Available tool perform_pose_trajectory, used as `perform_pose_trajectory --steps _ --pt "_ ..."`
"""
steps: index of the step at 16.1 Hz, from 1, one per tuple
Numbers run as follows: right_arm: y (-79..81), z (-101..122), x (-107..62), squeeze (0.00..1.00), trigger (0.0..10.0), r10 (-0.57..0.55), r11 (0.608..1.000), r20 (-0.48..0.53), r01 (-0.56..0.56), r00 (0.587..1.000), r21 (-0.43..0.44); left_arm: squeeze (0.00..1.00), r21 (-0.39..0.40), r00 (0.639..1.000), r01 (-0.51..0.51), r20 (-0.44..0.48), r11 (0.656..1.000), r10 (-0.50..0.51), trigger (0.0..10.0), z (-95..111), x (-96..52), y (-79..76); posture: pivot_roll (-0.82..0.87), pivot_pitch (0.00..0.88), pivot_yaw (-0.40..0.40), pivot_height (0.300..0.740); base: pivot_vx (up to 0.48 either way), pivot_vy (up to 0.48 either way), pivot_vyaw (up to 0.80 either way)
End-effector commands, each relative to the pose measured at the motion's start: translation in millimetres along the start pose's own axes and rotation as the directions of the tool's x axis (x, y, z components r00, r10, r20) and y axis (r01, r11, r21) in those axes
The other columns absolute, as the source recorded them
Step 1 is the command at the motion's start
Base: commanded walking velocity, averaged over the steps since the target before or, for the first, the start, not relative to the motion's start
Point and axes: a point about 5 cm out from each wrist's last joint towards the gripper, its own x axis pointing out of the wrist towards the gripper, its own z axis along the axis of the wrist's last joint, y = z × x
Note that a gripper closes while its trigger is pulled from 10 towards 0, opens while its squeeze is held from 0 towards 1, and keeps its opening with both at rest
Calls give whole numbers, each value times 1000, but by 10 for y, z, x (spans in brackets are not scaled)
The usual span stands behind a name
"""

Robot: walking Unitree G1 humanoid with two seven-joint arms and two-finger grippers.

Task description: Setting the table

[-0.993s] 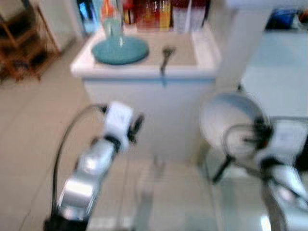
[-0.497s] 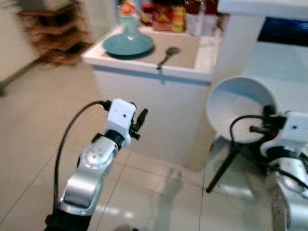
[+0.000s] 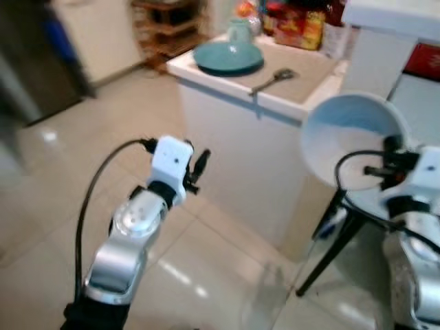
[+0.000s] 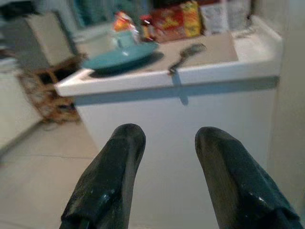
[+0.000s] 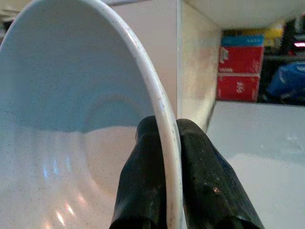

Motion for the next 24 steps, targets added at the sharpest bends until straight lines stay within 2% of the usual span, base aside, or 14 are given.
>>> perform_pose_trajectory --steps 1,4,12,18,21,24 --pt "8 54 -3 0 10000 -15 999 26 14 1000 41 0 6 1000 -5 -13 1000 5 10000 -24 -8 33 -22 8 34 740 0 -480 0" --pt "-70 -10 -45 0 10000 -43 997 -13 43 999 62 0 3 1000 0 -14 1000 0 10000 -25 2 18 -25 18 34 740 0 -480 0" --pt "-108 -59 -67 0 10000 -57 995 -64 62 996 78 0 -8 1000 16 -10 1000 -16 10000 -15 32 -38 -32 29 35 740 0 -480 0" --pt "-47 -32 5 0 10000 -49 974 -94 69 994 214 0 -4 1000 10 -7 1000 -10 10000 0 35 -11 -20 26 30 740 0 -480 0" --pt "-40 -36 46 0 10000 -42 935 -135 87 990 343 0 -1 1000 8 -7 1000 -8 10000 1 38 -7 -19 27 29 740 0 -480 0" --pt "2 -121 73 0 10000 -25 930 -240 110 971 350 0 1 1000 13 -8 1000 -13 10000 5 40 -8 -13 28 31 740 0 -480 0"
